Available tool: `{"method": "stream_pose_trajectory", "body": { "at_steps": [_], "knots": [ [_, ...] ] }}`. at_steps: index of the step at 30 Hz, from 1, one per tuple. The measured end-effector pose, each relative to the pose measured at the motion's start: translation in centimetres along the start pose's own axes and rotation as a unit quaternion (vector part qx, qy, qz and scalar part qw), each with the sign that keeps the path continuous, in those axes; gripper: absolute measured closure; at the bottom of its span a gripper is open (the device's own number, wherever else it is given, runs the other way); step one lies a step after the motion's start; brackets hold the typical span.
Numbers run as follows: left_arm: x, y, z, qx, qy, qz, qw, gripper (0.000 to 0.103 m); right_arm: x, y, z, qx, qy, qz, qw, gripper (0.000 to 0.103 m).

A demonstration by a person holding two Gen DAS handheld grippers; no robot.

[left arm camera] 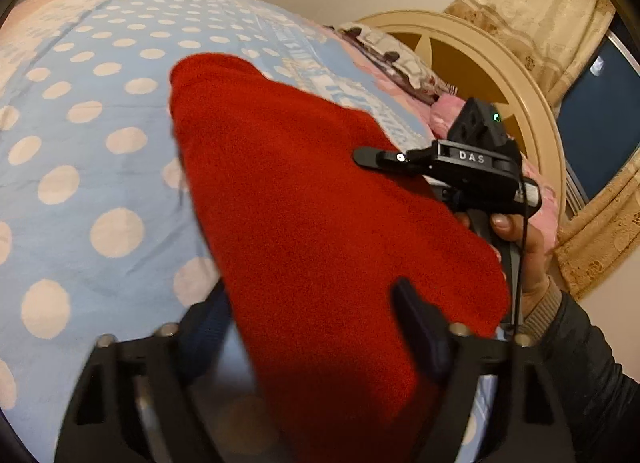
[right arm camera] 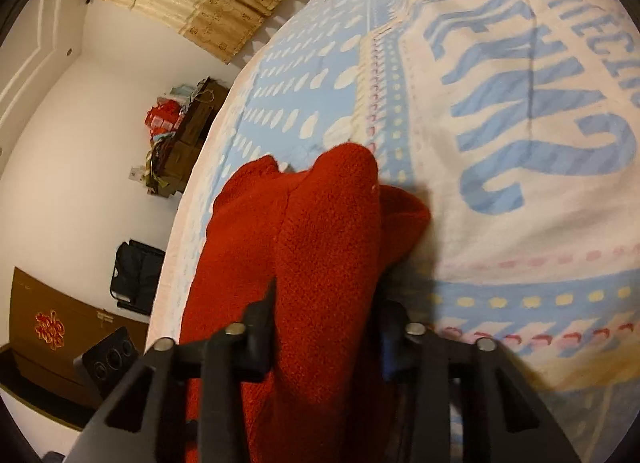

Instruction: Fold small clothes

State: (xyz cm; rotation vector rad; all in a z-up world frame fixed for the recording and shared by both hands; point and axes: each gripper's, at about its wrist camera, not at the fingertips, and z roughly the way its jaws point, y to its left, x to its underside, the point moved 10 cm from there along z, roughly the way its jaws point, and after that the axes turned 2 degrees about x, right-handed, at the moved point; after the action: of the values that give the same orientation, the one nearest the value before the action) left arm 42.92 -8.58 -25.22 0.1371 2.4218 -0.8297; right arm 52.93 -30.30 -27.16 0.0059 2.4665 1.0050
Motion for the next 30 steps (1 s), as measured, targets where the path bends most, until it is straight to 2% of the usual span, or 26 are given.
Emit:
{"method": "stream_pose_trajectory", "body": {
  "at_steps": [1, 3, 6, 13, 25, 30],
  "knots": [
    [-0.1, 0.0, -0.2, 0.0, -0.001, 0.0, 1.0, 0.031, 0.1, 0.6, 0.1, 0.004, -0.002, -0.011, 1.0, 0.068],
    [-0.3, -0.1, -0.5, -0.001, -0.004, 0.003, 1.0, 0.047, 0.1, 1.4, 0.1, 0.002, -0.009, -0.014, 1.0, 0.069],
    [-0.4, -0.3, -1.8, -0.004, -0.006, 0.008, 0.9999, 0.058, -0.1, 2.2, -0.3, -0.004, -0.023, -0.014, 1.0, 0.07],
    [-0.4, -1.1, -4.7, -0.033, -0.015, 0.042, 0.9984, 0.061, 0.3, 6.9, -0.5, -0.03, -0.041, -0.029, 0.998, 0.072],
    [1.2, 1.8, -12.0, -0.092, -0.053, 0.04, 0.9935, 0.061, 2.8, 16.2, 2.5, -0.076, -0.022, -0.069, 0.994, 0.072],
    [2.1, 3.0, -14.2, -0.105, -0.063, 0.031, 0.992, 0.061, 4.2, 19.4, 4.6, -0.087, -0.008, -0.081, 0.993, 0.072]
  ]
}}
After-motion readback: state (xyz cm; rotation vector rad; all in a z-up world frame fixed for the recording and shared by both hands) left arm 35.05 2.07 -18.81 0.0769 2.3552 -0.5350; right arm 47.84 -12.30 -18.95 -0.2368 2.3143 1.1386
